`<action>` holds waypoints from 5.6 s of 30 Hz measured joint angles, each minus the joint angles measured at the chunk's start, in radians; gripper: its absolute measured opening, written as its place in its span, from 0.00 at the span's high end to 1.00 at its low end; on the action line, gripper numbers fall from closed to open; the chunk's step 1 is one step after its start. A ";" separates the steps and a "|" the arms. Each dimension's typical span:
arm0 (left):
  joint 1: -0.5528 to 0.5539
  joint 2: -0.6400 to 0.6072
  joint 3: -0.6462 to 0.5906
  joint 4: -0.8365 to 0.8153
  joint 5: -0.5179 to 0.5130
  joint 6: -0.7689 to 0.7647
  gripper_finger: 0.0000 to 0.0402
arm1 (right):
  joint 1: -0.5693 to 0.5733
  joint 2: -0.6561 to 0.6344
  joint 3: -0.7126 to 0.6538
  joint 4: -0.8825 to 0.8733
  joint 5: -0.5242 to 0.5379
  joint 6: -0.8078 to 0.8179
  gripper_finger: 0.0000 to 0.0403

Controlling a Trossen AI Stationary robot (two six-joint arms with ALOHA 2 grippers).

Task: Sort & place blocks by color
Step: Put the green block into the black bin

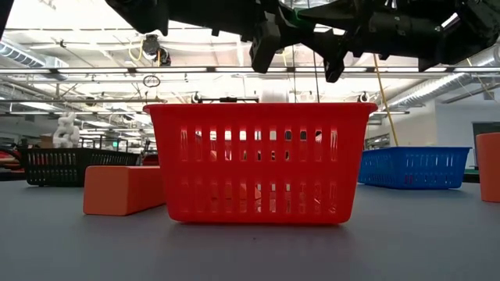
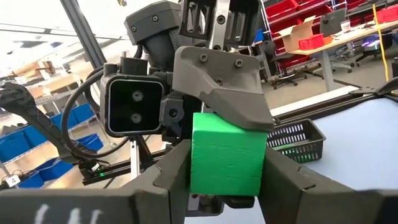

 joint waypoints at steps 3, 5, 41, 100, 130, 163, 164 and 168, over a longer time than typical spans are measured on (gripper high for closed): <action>-0.003 0.000 0.000 0.000 -0.030 -0.021 0.66 | 0.000 0.000 0.000 -0.003 0.003 -0.008 0.61; -0.004 0.000 0.000 0.001 -0.058 -0.039 0.66 | -0.001 0.000 0.000 -0.002 0.004 -0.006 0.60; -0.108 -0.169 0.000 -0.212 -0.596 -0.387 0.67 | -0.001 -0.016 -0.002 -0.014 0.003 -0.021 0.59; -0.154 -0.204 0.000 -0.457 -0.539 -0.662 0.67 | 0.000 -0.016 -0.002 -0.014 0.003 -0.020 0.59; -0.153 -0.329 -0.049 -1.637 -0.535 -1.739 0.67 | 0.000 -0.015 -0.002 -0.015 0.003 -0.020 0.59; -0.019 -0.330 -0.150 -2.074 -0.206 -2.520 0.67 | 0.000 -0.015 -0.002 -0.015 0.003 -0.020 0.59; -0.011 -0.330 -0.152 -2.058 -0.202 -2.510 0.67 | 0.000 -0.015 -0.002 -0.015 0.003 -0.020 0.59; 0.015 -0.330 -0.152 -2.010 -0.173 -2.428 0.65 | 0.000 -0.015 -0.002 -0.015 0.003 -0.020 0.59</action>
